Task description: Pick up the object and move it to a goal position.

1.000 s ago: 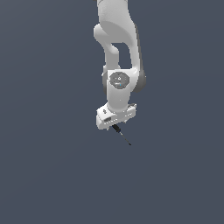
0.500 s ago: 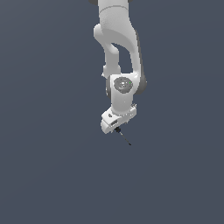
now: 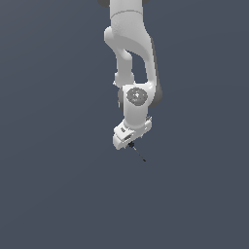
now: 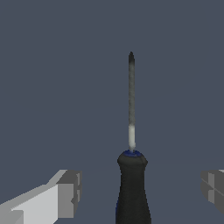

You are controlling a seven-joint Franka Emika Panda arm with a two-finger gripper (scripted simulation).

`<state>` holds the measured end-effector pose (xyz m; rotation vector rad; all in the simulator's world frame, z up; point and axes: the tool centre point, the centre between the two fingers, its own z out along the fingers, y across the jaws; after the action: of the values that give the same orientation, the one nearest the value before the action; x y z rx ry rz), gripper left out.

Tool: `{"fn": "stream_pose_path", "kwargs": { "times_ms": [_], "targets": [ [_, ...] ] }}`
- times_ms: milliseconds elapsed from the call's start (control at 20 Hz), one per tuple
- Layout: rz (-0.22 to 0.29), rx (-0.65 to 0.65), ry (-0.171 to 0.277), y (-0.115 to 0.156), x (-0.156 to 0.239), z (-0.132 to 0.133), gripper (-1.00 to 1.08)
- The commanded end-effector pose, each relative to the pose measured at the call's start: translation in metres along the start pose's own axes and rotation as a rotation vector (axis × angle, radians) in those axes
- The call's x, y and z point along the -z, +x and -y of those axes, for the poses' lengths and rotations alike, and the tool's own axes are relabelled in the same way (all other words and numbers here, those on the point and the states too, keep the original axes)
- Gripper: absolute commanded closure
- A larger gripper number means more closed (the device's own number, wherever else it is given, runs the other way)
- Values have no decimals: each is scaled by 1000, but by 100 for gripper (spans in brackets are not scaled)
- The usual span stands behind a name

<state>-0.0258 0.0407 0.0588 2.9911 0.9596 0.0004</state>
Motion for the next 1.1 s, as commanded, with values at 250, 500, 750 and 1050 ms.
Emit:
{"fn": "stream_pose_path", "kwargs": {
  "times_ms": [250,500,750,1050],
  "targets": [
    [0,4,0,-1,-33,1,-92],
    [0,5,0,0,-43,1,-92],
    [0,5,0,0,-44,0,108],
    [0,5,0,0,-44,0,108]
  ]
}}
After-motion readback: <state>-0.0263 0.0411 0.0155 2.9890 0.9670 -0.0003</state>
